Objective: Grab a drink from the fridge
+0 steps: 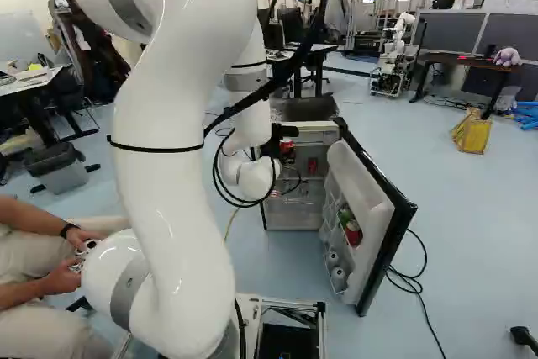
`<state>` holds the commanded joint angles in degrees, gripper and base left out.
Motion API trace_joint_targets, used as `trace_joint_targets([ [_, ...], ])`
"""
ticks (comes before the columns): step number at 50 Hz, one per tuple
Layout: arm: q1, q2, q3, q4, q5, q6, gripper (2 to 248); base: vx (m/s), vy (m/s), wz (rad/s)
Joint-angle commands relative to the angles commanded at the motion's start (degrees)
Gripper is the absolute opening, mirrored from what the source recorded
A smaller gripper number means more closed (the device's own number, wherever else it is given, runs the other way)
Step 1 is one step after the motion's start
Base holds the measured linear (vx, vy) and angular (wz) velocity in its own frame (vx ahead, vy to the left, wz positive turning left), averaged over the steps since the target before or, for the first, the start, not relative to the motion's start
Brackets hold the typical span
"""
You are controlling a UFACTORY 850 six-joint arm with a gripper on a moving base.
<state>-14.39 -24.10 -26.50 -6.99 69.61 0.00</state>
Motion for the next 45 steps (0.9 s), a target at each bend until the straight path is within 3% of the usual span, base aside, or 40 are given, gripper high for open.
trace_joint_targets([
  [27, 0.1, 4.2, 0.5, 0.0, -0.1, 0.0, 89, 0.000, 0.000, 0.000],
  [45, 0.3, 6.3, 0.0, 0.0, -2.7, 0.0, 89, 0.000, 0.000, 0.000],
])
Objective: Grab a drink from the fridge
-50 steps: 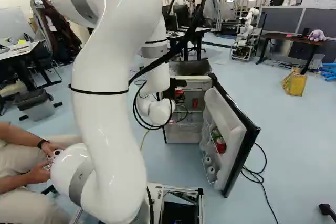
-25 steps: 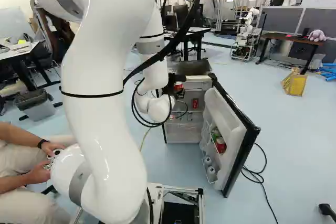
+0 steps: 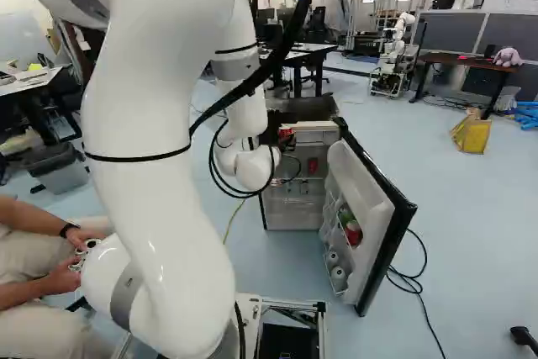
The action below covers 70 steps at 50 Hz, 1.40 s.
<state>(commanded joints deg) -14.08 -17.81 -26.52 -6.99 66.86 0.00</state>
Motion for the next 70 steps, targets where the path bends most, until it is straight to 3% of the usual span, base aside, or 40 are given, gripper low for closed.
trace_joint_targets([
  [39, 0.6, 3.3, -2.5, 0.0, -7.2, 0.0, 89, 0.000, 0.000, 0.000],
  [70, 1.0, 4.9, -5.5, 0.0, -7.7, 0.0, 89, 0.000, 0.000, 0.000],
])
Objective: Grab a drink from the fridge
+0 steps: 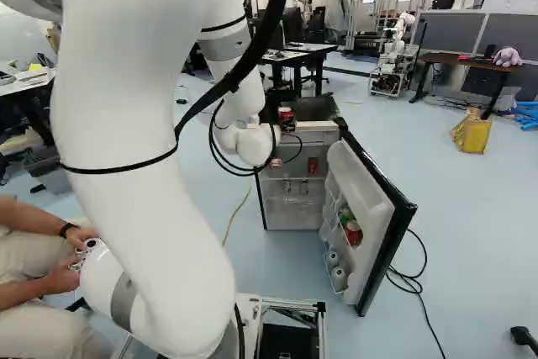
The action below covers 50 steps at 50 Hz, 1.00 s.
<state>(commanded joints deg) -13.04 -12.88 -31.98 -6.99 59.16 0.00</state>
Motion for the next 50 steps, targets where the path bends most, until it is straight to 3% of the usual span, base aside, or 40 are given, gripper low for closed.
trace_joint_targets([
  [28, 0.6, -0.7, -5.0, 0.0, -1.1, 0.0, 89, 0.000, 0.000, 0.000],
  [50, 1.2, -4.4, -9.9, 0.0, -3.5, 0.0, 89, 0.000, 0.000, 0.000],
])
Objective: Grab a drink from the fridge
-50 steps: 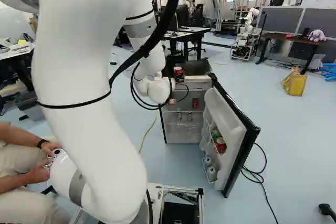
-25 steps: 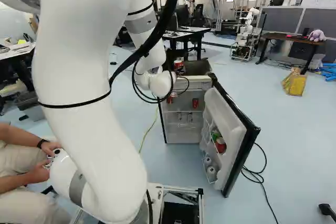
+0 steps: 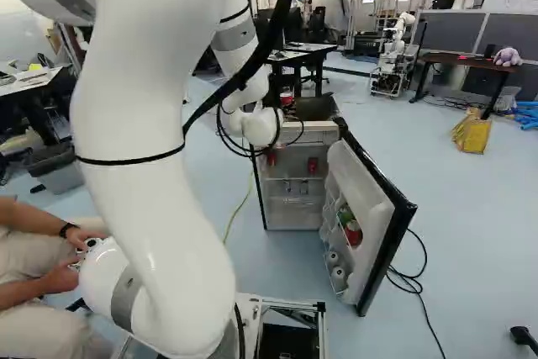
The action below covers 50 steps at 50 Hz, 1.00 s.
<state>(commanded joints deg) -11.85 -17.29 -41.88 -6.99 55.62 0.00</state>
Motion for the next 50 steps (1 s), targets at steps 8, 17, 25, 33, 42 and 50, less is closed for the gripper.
trace_joint_targets([
  [8, 0.2, -1.5, -1.8, 0.0, -0.4, 0.0, 89, 0.000, 0.000, 0.000],
  [17, 0.4, -3.2, -3.9, 0.0, -0.4, 0.0, 89, 0.000, 0.000, 0.000],
  [25, 0.6, -4.7, -5.8, 0.0, -0.4, 0.0, 89, 0.000, 0.000, 0.000],
  [33, 0.8, -6.2, -7.6, 0.0, -0.4, 0.0, 89, 0.000, 0.000, 0.000],
  [42, 0.9, -7.7, -9.1, 0.0, -0.4, 0.0, 89, 0.000, 0.000, 0.000],
  [50, 0.9, -8.7, -9.5, 0.0, -0.4, 0.0, 89, 0.000, 0.000, 0.000],
])
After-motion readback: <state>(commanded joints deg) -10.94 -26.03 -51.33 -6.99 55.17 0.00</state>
